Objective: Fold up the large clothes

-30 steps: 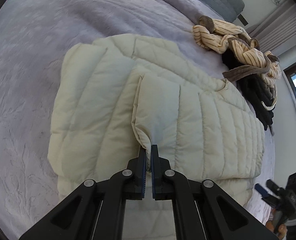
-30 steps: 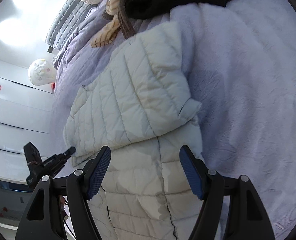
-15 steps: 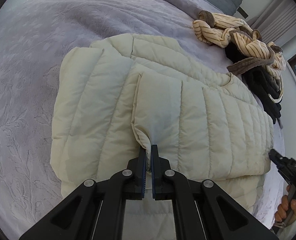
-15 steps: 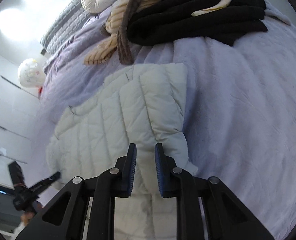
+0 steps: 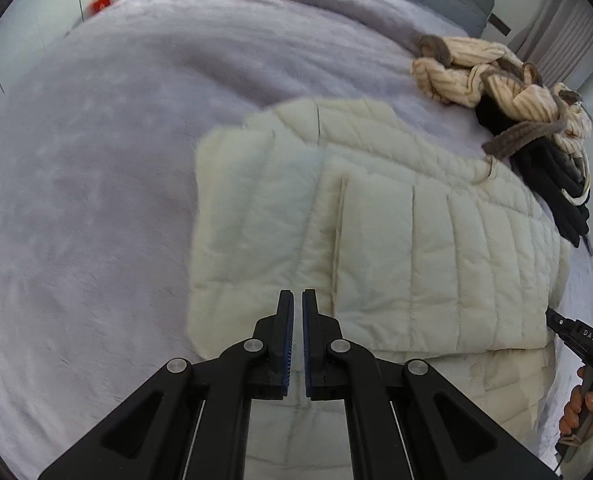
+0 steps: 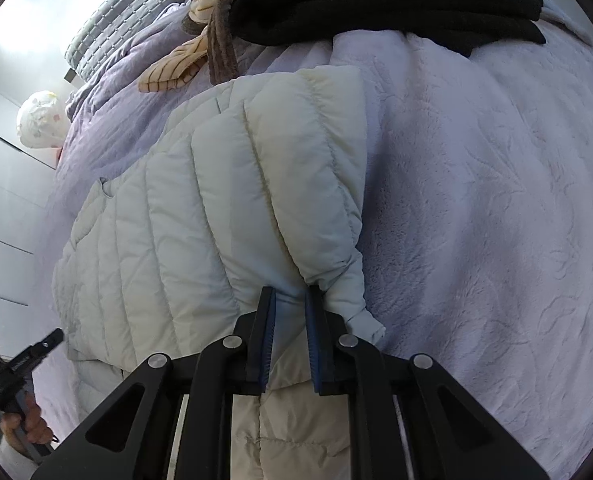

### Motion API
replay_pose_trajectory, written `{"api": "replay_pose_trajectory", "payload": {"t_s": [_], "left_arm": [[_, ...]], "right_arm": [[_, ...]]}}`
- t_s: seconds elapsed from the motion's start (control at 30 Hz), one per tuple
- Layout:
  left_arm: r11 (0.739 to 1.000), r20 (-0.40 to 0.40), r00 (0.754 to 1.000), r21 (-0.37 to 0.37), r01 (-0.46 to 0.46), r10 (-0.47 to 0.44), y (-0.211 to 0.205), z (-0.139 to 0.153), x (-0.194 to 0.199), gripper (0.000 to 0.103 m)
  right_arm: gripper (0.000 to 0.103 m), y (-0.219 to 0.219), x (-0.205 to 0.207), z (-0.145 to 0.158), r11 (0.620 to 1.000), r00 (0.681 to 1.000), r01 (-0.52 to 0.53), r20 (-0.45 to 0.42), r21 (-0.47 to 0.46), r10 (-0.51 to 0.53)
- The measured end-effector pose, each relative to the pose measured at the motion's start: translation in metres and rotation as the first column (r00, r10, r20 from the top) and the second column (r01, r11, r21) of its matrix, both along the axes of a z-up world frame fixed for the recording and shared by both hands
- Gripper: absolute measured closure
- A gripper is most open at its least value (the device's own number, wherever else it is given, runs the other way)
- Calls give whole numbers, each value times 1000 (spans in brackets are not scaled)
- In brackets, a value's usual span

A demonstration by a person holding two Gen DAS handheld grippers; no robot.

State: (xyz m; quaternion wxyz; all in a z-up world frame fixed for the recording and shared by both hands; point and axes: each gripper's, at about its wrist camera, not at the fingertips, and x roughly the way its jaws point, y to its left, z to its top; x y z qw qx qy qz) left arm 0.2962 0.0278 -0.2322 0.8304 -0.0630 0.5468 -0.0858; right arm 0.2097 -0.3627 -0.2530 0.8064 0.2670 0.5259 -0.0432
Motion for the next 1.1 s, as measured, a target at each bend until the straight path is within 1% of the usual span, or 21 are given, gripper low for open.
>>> {"api": "replay_pose_trajectory", "payload": {"t_s": [0.07, 0.13, 0.2, 0.3, 0.37, 0.47, 0.53, 0.6, 0.7, 0.8, 0.87, 0.93, 1.03, 1.1], "left_arm": [[999, 28, 999, -12, 34, -34, -6, 9, 2, 98], [997, 42, 997, -24, 71, -70, -18, 11, 4, 98], [994, 36, 993, 7, 112, -113, -39, 3, 5, 98], [987, -13, 990, 87, 138, -137, -58, -24, 7, 98], [983, -41, 990, 114, 142, -138, -60, -38, 7, 98], [982, -51, 989, 122, 141, -135, -60, -44, 7, 98], [983, -56, 990, 125, 136, -130, -61, -43, 9, 98], [985, -57, 991, 121, 125, -119, -60, -38, 10, 98], [987, -39, 993, 116, 111, -107, -55, -23, 6, 98], [987, -18, 995, 128, 98, -97, -47, -9, -1, 98], [988, -12, 996, 129, 89, -88, -43, -1, -5, 98], [988, -16, 996, 129, 86, -85, -42, 5, -8, 98], [987, -33, 995, 124, 98, -95, -38, 9, -19, 97], [984, -41, 994, 143, 103, -98, -37, 10, -29, 97]], "right_arm": [[88, 0, -1, 0, 1000, 1000, -6, 1, -8, 6], [88, 3, -1, -1, 1000, 1000, -9, 0, -15, 9], [88, 5, 0, 0, 1000, 1000, -11, -2, -27, 11], [88, 11, 2, 2, 997, 999, -50, -7, -62, 50], [86, 14, 1, 3, 994, 997, -71, -5, -80, 71], [85, 13, -1, 5, 994, 997, -81, 6, -68, 82], [85, 12, -3, 6, 994, 996, -85, 10, -67, 86], [84, 9, -5, 11, 996, 998, -69, 10, -52, 69], [84, 7, -12, 24, 998, 998, -50, 24, -37, 51], [83, 10, -23, 37, 998, 997, -60, 38, -25, 61], [76, 12, -29, 42, 998, 998, -61, 32, -16, 62], [59, 13, -34, 44, 999, 998, -53, 23, -3, 54], [57, 17, -43, 46, 999, 999, -50, 17, 8, 50], [56, 21, -50, 46, 999, 999, -49, 8, 19, 49]]}}
